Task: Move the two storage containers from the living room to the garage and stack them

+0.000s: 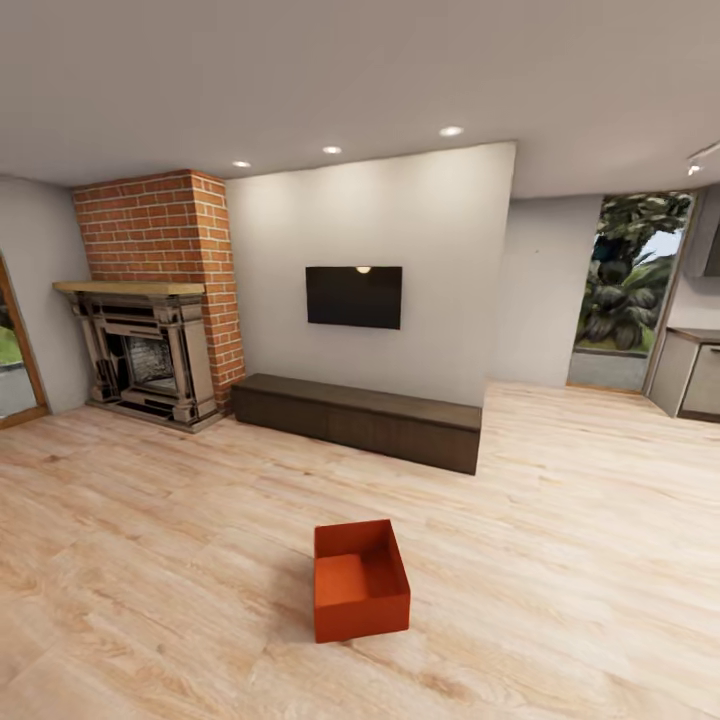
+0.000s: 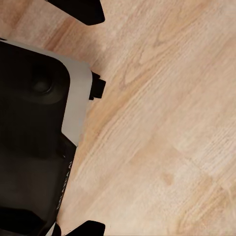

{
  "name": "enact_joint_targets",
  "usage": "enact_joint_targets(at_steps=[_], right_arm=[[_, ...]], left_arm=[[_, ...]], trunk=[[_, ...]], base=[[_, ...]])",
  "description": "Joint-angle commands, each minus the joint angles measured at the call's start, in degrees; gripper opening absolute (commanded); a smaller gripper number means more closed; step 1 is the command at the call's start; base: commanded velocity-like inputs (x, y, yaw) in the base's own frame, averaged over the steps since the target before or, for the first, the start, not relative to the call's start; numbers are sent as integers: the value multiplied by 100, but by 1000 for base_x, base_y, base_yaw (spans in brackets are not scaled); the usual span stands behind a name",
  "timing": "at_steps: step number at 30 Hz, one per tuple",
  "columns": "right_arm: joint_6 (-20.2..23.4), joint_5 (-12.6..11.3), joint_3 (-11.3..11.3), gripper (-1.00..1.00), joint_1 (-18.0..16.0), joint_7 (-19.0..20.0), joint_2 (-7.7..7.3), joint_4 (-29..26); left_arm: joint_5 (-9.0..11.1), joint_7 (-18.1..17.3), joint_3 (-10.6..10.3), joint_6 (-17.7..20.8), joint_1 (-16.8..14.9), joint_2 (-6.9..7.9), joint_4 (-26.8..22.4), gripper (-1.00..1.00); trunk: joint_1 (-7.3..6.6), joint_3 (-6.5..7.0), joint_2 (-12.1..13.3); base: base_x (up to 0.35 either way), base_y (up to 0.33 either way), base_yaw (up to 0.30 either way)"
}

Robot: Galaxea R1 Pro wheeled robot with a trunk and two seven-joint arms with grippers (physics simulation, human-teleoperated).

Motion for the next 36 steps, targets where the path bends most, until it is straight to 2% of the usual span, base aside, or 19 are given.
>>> enact_joint_targets(at_steps=[1, 13, 36], right_arm=[[-29, 62, -48, 100, -8, -22, -5, 17], [6, 86, -31, 100, -8, -52, -59, 17], [-7, 86, -31, 100, -8, -66, -25, 17]], left_arm=[[29, -7, -9, -18, -6, 0, 8, 100], [27, -7, -15, -17, -6, 0, 8, 100], [11, -7, -17, -22, -6, 0, 5, 100]], trunk=[[4, -8, -5], [4, -8, -5], [4, -8, -5]], base=[[326, -5, 121], [326, -60, 20], [310, -106, 0]])
